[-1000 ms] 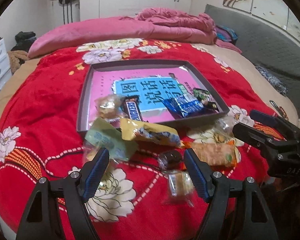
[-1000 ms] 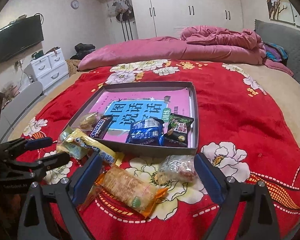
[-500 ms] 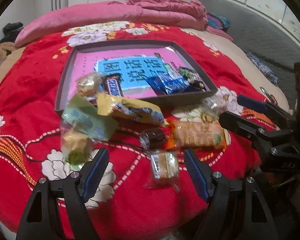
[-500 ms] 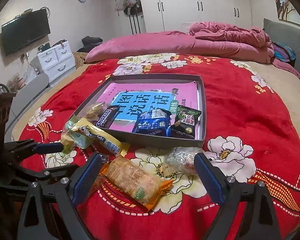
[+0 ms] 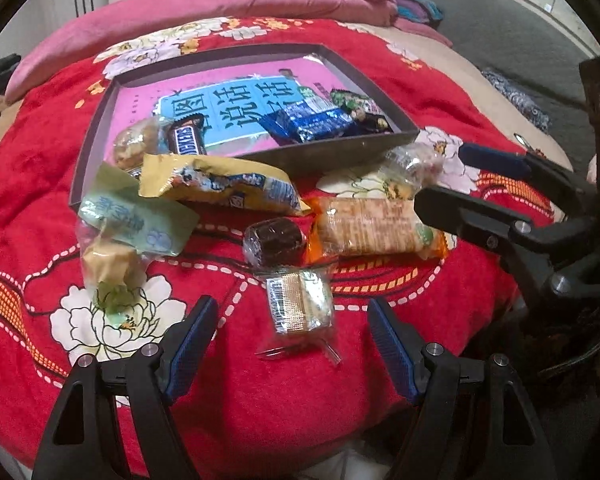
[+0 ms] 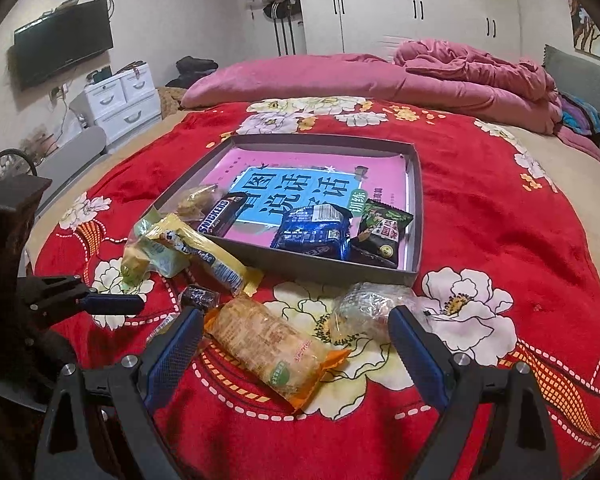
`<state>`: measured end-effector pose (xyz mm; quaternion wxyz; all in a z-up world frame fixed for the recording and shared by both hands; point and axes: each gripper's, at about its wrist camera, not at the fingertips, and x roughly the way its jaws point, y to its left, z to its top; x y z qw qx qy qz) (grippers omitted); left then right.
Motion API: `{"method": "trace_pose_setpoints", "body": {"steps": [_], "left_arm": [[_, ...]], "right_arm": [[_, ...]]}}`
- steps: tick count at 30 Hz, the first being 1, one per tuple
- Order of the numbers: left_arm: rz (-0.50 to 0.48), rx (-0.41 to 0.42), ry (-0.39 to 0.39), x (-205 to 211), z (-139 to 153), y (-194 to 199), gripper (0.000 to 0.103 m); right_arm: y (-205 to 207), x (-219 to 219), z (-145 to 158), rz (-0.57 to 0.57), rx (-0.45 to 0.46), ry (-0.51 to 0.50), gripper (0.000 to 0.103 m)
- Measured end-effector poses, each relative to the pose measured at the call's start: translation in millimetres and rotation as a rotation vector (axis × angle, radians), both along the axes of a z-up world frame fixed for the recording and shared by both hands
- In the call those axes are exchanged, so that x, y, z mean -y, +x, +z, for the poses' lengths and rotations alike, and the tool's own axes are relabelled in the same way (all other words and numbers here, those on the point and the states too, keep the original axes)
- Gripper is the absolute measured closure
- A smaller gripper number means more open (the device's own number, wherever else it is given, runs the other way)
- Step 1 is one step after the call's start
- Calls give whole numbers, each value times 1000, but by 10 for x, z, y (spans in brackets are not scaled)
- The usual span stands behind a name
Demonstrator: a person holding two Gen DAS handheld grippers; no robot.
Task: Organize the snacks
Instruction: 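Move the right tool to the long wrapped bread while the left tool approaches the small biscuit bag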
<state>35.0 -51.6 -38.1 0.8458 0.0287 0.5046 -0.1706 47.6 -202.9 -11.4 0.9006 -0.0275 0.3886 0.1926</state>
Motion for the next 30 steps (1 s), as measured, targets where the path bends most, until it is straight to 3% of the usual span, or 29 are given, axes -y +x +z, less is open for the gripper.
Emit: {"method": "trace_pose_setpoints", "body": {"steps": [4, 10, 12, 18, 30], "left_arm": [[11, -21, 17, 6, -59, 32, 25], [36, -37, -19, -53, -75, 100, 25], [42, -38, -30, -72, -74, 115, 38], [53, -74, -51, -128, -126, 159, 52], [48, -84, -60, -219, -130, 160, 57]], "right_arm": [[13, -7, -16, 9, -10, -1, 9], [12, -75, -59, 33, -20, -36, 9], [18, -97, -79, 40, -25, -48, 9], [31, -166, -144, 60, -38, -88, 9], [103, -378, -281, 105, -25, -222, 9]]}}
